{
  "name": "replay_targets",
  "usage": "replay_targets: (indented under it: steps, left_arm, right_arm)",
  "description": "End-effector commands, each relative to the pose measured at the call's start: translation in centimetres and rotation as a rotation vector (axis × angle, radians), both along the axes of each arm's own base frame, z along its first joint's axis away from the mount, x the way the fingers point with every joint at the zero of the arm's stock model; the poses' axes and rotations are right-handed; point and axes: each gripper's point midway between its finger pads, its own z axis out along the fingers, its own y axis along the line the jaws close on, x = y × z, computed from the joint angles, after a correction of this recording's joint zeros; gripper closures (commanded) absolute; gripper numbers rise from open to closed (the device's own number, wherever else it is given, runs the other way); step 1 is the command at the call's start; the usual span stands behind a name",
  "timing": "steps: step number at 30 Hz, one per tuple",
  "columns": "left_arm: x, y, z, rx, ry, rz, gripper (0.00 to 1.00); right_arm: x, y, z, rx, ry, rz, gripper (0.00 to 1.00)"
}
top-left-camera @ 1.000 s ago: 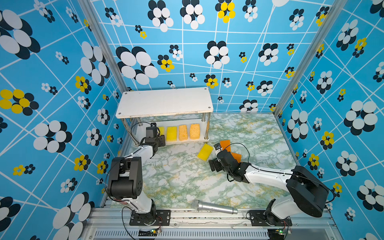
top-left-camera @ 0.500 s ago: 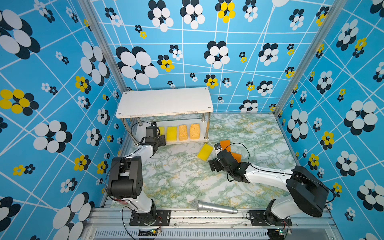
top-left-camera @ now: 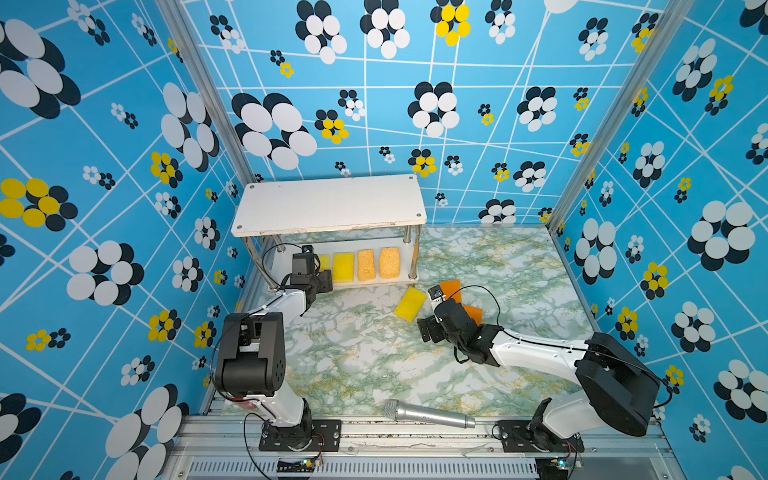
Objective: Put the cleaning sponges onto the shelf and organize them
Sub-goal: 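Lower the yellow sponge onto the shelf beside the first yellow sponge, then open the left gripper and release the yellow sponge on the shelf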
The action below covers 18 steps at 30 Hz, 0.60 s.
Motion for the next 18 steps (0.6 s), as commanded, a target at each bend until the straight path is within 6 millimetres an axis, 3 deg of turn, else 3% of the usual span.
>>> replay_targets:
  steps: [1,18]
  left_arm:
    - [0.36,0.36,0.61,0.006,-0.003,-0.003,0.23]
    - [-0.34,0.22,1.41,0.008,-0.026,-0.007,0.15]
  right_arm:
    - [-0.20,-0.98,-0.20,-0.003,0.005,-0.028,0.01]
    - [-0.27,-1.01,0.05,0.002,0.002,-0.026,0.01]
